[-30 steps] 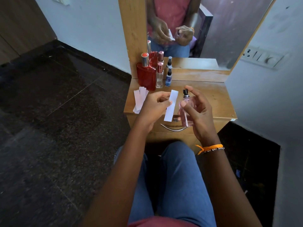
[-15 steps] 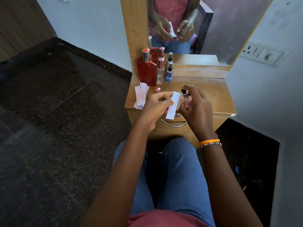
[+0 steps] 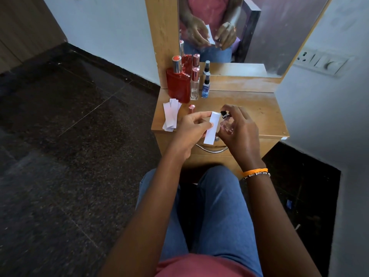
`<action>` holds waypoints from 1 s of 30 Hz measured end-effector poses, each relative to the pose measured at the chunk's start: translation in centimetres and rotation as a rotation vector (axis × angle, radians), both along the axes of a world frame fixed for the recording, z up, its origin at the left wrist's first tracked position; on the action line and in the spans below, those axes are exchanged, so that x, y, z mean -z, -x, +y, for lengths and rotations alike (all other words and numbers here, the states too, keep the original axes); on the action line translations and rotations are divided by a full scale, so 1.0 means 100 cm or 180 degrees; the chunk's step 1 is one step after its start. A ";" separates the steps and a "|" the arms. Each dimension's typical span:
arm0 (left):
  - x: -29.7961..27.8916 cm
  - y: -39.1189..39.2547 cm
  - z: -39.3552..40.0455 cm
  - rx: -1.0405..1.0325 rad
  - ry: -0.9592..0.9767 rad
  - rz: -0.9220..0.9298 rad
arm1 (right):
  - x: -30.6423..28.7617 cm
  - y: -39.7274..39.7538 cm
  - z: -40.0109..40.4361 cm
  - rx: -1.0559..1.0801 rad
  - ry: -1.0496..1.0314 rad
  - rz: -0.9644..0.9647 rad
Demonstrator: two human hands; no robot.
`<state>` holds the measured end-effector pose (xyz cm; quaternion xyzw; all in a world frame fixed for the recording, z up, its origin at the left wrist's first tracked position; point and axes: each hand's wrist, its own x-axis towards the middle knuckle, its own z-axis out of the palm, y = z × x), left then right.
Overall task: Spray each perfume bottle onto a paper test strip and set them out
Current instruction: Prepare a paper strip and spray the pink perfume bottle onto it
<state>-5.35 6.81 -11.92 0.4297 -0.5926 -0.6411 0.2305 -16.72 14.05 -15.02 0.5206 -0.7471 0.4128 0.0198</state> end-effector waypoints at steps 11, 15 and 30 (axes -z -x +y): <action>0.020 0.046 -0.013 -0.0507 0.1112 -0.0388 | 0.010 0.021 0.003 0.0444 0.0170 -0.0320; 0.026 0.069 -0.024 -0.0641 0.1344 -0.0580 | 0.016 0.027 0.003 0.0566 0.0098 -0.0413; 0.047 0.076 -0.025 -0.0125 0.2857 -0.2124 | 0.027 0.029 -0.005 0.0376 0.0115 -0.0600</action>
